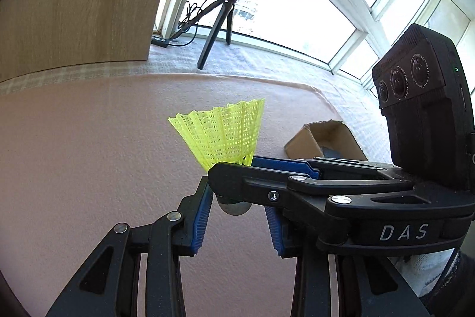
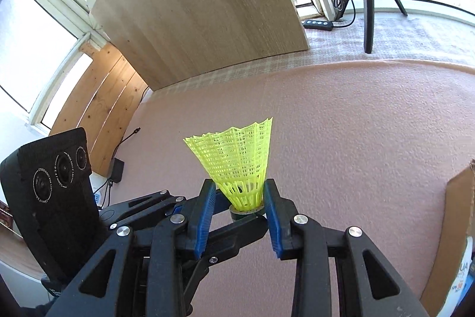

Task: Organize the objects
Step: 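Close the right gripper on the shuttlecock base and lift it, then carry the shuttlecock into the box with the right gripper and open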

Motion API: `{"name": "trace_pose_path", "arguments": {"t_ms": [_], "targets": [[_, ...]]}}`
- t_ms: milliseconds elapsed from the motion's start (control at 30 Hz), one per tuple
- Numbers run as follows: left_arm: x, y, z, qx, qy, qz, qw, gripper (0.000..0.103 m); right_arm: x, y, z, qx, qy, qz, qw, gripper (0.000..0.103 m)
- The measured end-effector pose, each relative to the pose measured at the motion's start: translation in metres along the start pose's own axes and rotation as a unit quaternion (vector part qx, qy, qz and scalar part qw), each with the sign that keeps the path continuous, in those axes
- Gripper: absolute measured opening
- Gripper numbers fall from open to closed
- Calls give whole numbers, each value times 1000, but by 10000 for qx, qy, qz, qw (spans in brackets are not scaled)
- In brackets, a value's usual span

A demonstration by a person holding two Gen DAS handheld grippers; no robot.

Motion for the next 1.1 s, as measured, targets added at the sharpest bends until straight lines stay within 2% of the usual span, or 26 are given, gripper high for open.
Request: {"name": "trace_pose_path", "arguments": {"t_ms": [233, 500, 667, 900, 933, 967, 1000, 1033, 1100], "targets": [[-13, 3, 89, -610, 452, -143, 9970, 36, 71, 23, 43, -427, 301, 573, 9970, 30], [-50, -6, 174, -1178, 826, -300, 9891, 36, 129, 20, 103, -705, 765, 1014, 9894, 30], [-80, -11, 206, -1371, 904, -452, 9854, 36, 146, 15, 138, -837, 997, 1125, 9851, 30], [-112, -21, 230, -1529, 954, -598, 9818, 37, 155, 6, 174, -977, 1228, 1213, 9801, 30], [-116, -21, 231, -1565, 920, -623, 9814, 42, 156, 6, 179, -994, 1310, 1228, 9787, 32], [-120, -22, 230, -1574, 858, -688, 9814, 60, 157, 5, 183, -1030, 1388, 1225, 9773, 38], [-125, -23, 228, -1539, 796, -767, 9819, 71, 159, 4, 189, -1100, 1471, 1239, 9751, 53], [-128, -23, 225, -1488, 750, -804, 9827, 84, 162, 4, 194, -1174, 1534, 1307, 9724, 62], [-130, -24, 222, -1473, 734, -807, 9831, 84, 166, 4, 200, -1245, 1556, 1365, 9704, 63]]}}
Point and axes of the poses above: each gripper's, at about its wrist camera, not at the fingertips, and x roughly against the way its jaws point, z to its right, y to its underside, the point moved 10 cm from there along -x, roughly the way its jaws point, and after that the axes turned 5 degrees about -x, right-handed, at the moved point
